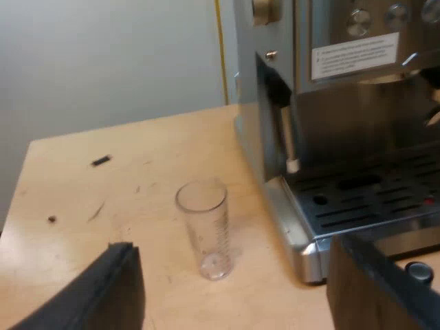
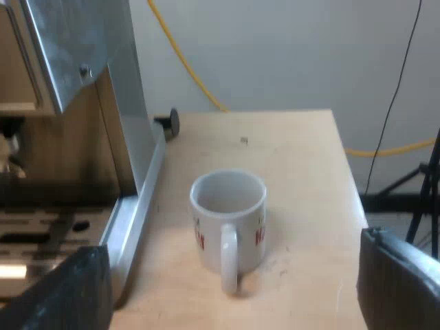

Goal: Pour the beans into the coffee machine

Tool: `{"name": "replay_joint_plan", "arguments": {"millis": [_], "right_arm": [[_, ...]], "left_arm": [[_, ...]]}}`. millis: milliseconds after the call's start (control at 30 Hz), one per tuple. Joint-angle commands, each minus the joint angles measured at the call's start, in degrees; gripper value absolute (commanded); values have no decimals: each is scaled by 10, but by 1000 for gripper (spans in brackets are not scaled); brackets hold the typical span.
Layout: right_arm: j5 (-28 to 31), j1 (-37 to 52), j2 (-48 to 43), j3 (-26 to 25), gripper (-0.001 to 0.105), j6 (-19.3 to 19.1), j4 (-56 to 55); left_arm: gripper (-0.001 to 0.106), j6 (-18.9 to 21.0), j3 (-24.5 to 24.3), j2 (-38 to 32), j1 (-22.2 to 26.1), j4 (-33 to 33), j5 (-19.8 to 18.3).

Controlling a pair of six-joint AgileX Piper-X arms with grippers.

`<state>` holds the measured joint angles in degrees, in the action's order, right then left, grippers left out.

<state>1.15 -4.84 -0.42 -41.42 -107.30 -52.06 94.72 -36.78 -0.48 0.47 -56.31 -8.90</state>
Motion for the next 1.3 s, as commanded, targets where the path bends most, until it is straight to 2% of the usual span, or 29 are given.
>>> {"name": "replay_joint_plan", "arguments": {"millis": [33, 267, 367, 567, 1300], "right_arm": [[-11, 0, -27, 20, 79, -2, 7], [-27, 0, -26, 81, 79, -2, 4], [-27, 0, -26, 100, 79, -2, 4], [-27, 0, -26, 129, 79, 10, -15], [-27, 0, -25, 135, 79, 22, -27]], "left_arm": [[59, 4, 24, -25, -3, 1, 18], [59, 7, 92, -25, -3, 15, 18], [59, 7, 104, -25, -3, 39, 18], [59, 7, 105, -25, -3, 40, 18], [59, 7, 105, -25, -3, 40, 16]]}}
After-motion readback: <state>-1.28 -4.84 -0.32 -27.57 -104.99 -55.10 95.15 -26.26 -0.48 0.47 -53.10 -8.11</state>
